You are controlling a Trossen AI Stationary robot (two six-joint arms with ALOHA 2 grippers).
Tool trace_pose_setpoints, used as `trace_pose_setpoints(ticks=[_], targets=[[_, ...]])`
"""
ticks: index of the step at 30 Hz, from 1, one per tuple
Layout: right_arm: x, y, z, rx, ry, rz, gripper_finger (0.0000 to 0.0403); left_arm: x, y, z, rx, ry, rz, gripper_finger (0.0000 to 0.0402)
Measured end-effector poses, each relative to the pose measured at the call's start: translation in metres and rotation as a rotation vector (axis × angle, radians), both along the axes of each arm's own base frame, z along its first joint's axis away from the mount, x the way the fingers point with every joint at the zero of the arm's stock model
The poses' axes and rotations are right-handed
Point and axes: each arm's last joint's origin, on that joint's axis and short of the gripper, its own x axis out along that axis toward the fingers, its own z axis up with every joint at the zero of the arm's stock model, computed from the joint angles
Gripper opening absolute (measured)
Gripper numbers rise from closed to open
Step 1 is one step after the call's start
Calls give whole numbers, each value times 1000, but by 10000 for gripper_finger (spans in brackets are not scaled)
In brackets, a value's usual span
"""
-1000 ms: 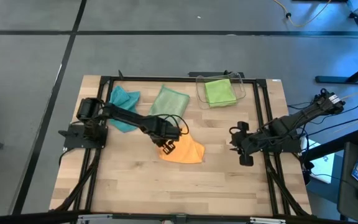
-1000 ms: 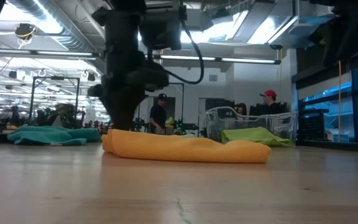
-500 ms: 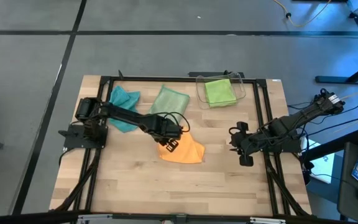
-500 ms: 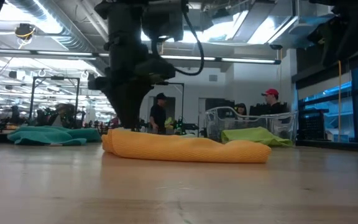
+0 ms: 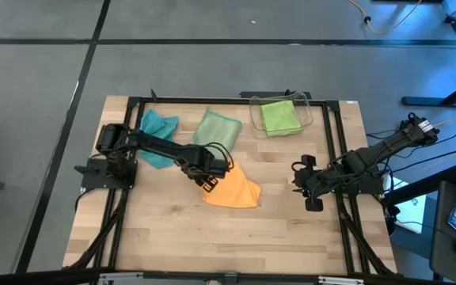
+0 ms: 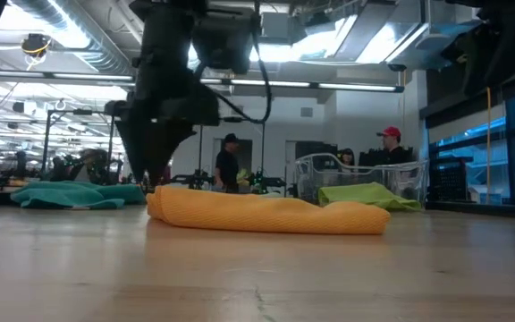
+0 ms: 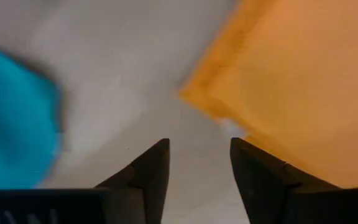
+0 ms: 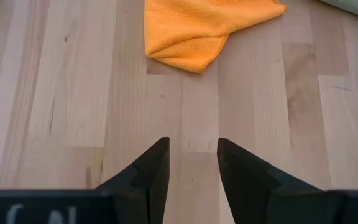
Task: Fold microfiber towels
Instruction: Fold the orange microfiber towel on top of the light green microfiber towel
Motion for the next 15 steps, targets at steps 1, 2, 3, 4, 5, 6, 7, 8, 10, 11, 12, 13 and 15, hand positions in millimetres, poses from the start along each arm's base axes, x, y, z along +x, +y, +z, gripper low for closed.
trace_pose_setpoints(ticks=[1, 2, 3, 4, 5, 6, 7, 8, 10, 11, 12, 13, 15], targets=[[0, 0, 0, 0, 0, 0, 138, -3, 1, 0, 21, 28, 4, 169], [0, 0, 0, 0, 0, 0, 138, -5, 2, 1, 34, 50, 35, 172], [0, 0, 0, 0, 0, 0, 138, -7, 2, 1, 42, 64, 62, 174], [0, 0, 0, 1, 1, 1, 138, -8, 1, 1, 44, 76, 61, 175], [0, 0, 0, 5, 3, 3, 138, -8, 1, 1, 42, 80, 39, 175], [0, 0, 0, 8, 4, 5, 138, -8, 1, 1, 45, 83, 13, 175], [0, 0, 0, 9, 4, 6, 138, -8, 1, 1, 52, 83, -3, 175], [0, 0, 0, 11, 5, 4, 138, -9, 2, 2, 67, 89, -18, 175], [-1, 0, 0, 23, 11, -8, 138, -12, 3, 7, 95, 95, -52, 176], [-1, 0, 0, 26, 14, -13, 138, -13, 4, 10, 105, 92, -65, 176], [-1, 0, -1, 27, 16, -17, 138, -15, 5, 13, 106, 96, -81, 176], [-1, 0, -1, 29, 21, -23, 138, -18, 5, 17, 108, 107, -99, 176], [-2, 0, -1, 35, 27, -38, 138, -26, 6, 28, 125, 120, -123, 176]])
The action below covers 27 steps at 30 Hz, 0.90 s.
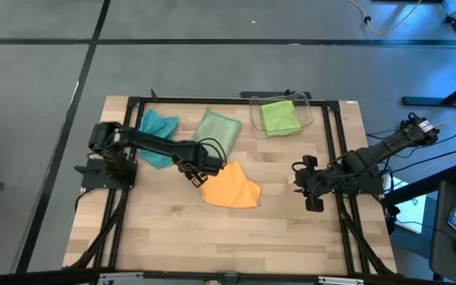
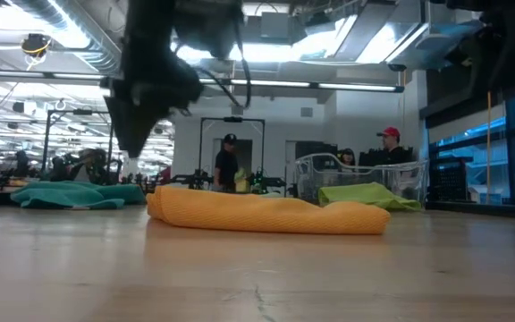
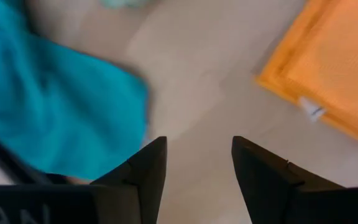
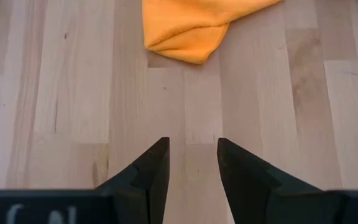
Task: Fold microfiber towels
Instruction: Fold the orange microfiber towel on top of the light green microfiber towel
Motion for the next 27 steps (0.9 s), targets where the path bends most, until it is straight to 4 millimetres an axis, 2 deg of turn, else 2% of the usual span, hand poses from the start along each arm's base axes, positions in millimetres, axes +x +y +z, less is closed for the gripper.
trace_pose_setpoints(ticks=[6, 8, 10, 13, 16, 27], targets=[[0, 0, -1, 6, 10, -17, 138, -39, 6, 26, 124, -117, 44, 176], [0, 0, -2, 5, 14, -19, 138, -50, 6, 21, 133, -240, 113, 176], [0, 0, -1, 5, 13, -19, 138, -53, 6, 7, 113, -388, 163, 176], [0, 0, -1, 6, 13, -19, 138, -47, 2, -15, 5, -612, 208, 176], [0, 1, -2, 23, 23, -8, 138, -38, -2, -22, -66, -743, 215, 176], [0, 1, -2, 24, 23, -8, 138, -26, -21, -63, -71, -629, 247, 171]])
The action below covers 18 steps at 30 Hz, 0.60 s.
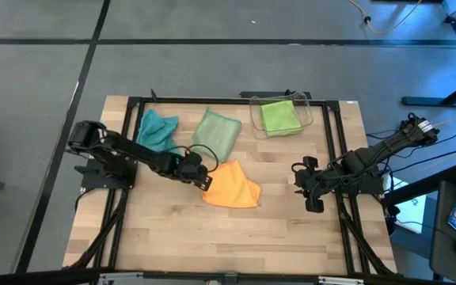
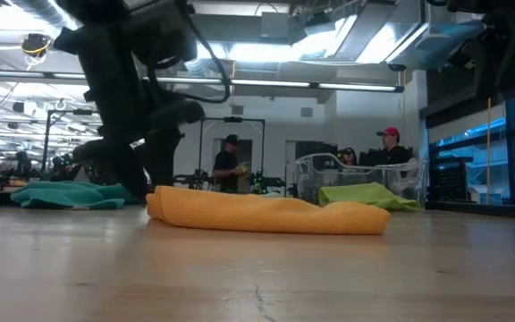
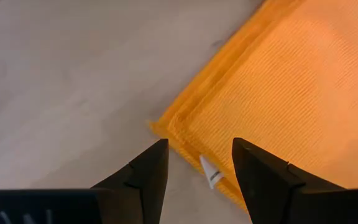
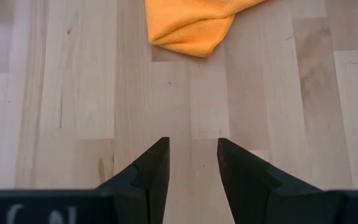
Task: Fold microfiber towels
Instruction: Fold the orange microfiber towel on top of the light green microfiber towel
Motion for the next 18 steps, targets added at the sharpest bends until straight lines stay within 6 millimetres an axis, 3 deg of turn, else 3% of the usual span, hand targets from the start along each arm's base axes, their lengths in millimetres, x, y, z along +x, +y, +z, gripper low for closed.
trace_pose_setpoints(ticks=[18], targets=[[0, 0, 0, -4, -1, 6, 138, 7, -3, -20, 0, 18, 46, 171]])
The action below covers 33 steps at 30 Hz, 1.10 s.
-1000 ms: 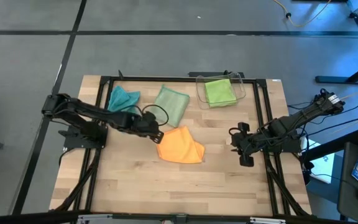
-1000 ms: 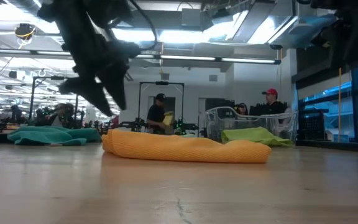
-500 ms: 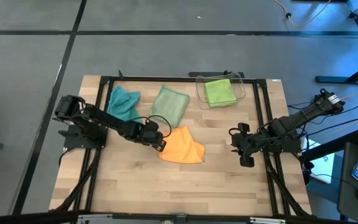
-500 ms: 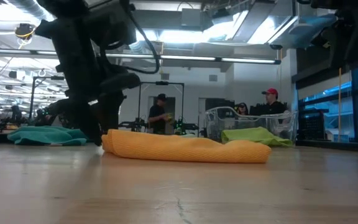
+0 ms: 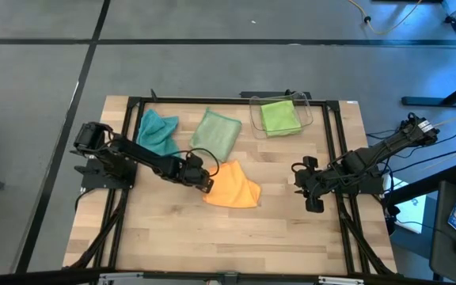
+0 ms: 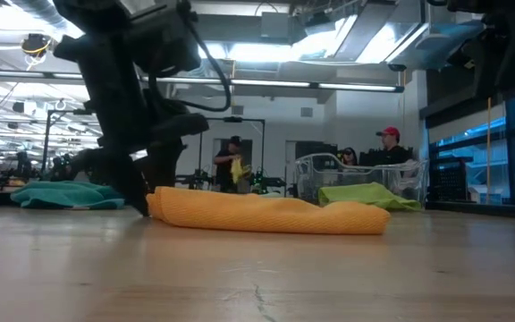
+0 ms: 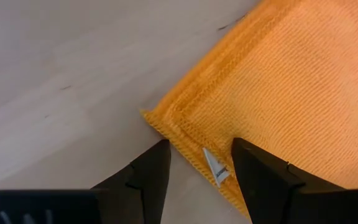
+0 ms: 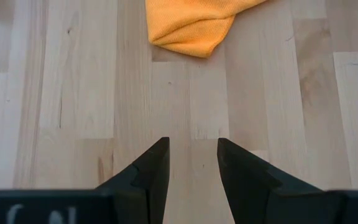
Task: Fold microfiber towels
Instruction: Fold the orange microfiber towel on top of the light green microfiber towel
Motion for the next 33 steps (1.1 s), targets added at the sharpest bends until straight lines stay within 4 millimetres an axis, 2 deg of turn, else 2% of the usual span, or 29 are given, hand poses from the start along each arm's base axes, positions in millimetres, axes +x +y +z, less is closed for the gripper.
trace_pose_setpoints(ticks=[13, 20, 26, 33], targets=[[0, 0, 0, -11, -1, 19, 138, 5, 2, 1, 8, -55, 6, 171], [0, 0, 0, -11, 0, 19, 138, 5, 3, 3, 28, -42, -61, 171], [0, 0, 0, -11, 0, 19, 138, 4, 7, 10, 11, -59, -82, 171], [0, 0, 0, -9, 0, 15, 138, 4, 13, 8, -31, -52, -84, 171]])
